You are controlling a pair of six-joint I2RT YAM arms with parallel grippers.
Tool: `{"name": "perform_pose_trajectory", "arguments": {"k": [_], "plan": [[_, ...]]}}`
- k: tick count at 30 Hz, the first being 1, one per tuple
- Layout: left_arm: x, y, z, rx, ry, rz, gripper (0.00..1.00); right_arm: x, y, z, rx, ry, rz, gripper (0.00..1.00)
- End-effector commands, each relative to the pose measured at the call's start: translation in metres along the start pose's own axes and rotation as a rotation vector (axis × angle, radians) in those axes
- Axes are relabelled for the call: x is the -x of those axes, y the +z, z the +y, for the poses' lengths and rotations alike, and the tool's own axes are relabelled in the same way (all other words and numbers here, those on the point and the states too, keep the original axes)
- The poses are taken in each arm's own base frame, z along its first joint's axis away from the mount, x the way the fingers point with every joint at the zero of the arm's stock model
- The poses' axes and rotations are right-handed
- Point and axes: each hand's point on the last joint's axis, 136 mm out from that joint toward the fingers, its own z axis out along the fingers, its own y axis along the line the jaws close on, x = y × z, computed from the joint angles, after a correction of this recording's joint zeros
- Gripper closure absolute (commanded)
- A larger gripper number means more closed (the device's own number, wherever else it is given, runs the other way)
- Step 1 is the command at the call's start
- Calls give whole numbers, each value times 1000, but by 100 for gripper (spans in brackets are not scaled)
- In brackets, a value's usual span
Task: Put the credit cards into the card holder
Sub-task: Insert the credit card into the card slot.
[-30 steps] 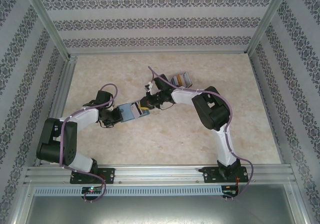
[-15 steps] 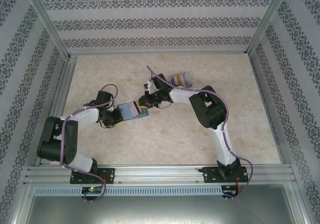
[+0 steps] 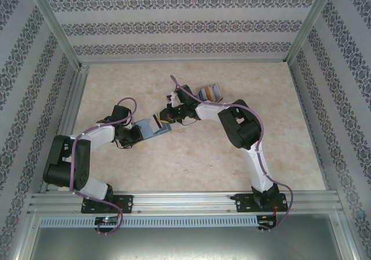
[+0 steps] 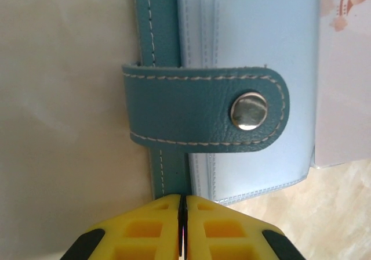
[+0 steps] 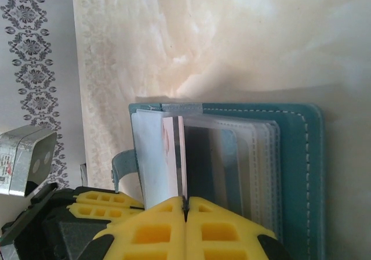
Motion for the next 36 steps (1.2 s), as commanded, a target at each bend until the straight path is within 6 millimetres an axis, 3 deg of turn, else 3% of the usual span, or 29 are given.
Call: {"name": "perform_pose_trajectory", "arguments": {"k": [1, 27, 36], "plan": [[3, 2, 2, 5, 5, 5, 88, 2, 8, -9, -28, -10, -38, 95], [5, 4, 1, 0, 9, 11, 88, -28, 37, -1, -90, -79, -15, 94], [5, 4, 0, -4, 7, 11, 88, -42, 41, -2, -246, -171, 6, 93]]}}
